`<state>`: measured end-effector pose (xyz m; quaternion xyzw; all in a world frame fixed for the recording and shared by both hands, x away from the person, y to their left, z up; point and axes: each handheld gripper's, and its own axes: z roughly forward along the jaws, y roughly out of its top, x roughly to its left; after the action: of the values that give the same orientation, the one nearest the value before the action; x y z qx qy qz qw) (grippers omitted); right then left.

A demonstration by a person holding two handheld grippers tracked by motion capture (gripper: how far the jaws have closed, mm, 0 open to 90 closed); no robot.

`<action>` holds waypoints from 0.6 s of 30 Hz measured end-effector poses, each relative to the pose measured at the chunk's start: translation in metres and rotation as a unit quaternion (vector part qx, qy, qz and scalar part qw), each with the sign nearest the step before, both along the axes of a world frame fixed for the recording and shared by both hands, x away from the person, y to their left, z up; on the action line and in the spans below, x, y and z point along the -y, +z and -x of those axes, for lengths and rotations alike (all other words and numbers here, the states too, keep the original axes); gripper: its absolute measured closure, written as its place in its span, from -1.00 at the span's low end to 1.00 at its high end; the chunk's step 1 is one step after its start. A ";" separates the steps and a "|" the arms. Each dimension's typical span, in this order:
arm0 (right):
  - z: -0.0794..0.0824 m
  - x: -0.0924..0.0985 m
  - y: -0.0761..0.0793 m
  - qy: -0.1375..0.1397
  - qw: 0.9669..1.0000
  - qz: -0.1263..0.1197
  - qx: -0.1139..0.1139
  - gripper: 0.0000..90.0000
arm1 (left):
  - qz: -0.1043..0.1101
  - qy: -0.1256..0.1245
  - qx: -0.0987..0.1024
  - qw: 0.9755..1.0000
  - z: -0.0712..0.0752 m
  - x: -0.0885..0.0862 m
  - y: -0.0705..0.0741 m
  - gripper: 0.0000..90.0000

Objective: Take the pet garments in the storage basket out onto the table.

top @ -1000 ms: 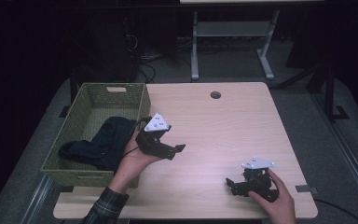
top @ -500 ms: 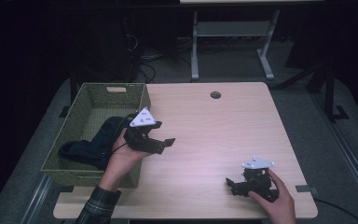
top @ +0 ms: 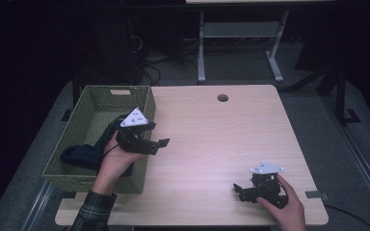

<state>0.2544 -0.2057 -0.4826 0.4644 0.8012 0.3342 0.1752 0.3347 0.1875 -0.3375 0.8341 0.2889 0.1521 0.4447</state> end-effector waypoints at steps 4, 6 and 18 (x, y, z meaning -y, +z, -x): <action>0.000 0.000 0.000 0.000 1.000 0.000 0.000 -0.99 | 0.000 0.008 -0.001 1.000 -0.002 -0.009 0.000 -0.50; 0.000 0.000 0.000 0.000 1.000 0.000 0.000 -0.99 | 0.000 0.012 -0.002 1.000 -0.004 -0.014 -0.001 -0.50; 0.000 0.000 0.000 0.001 1.000 0.001 0.002 -0.99 | 0.003 0.033 -0.008 0.999 -0.008 -0.038 -0.003 -0.47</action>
<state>0.2546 -0.2058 -0.4827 0.4629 0.8016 0.3347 0.1767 0.3430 0.2259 -0.3402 0.8239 0.3206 0.1595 0.4393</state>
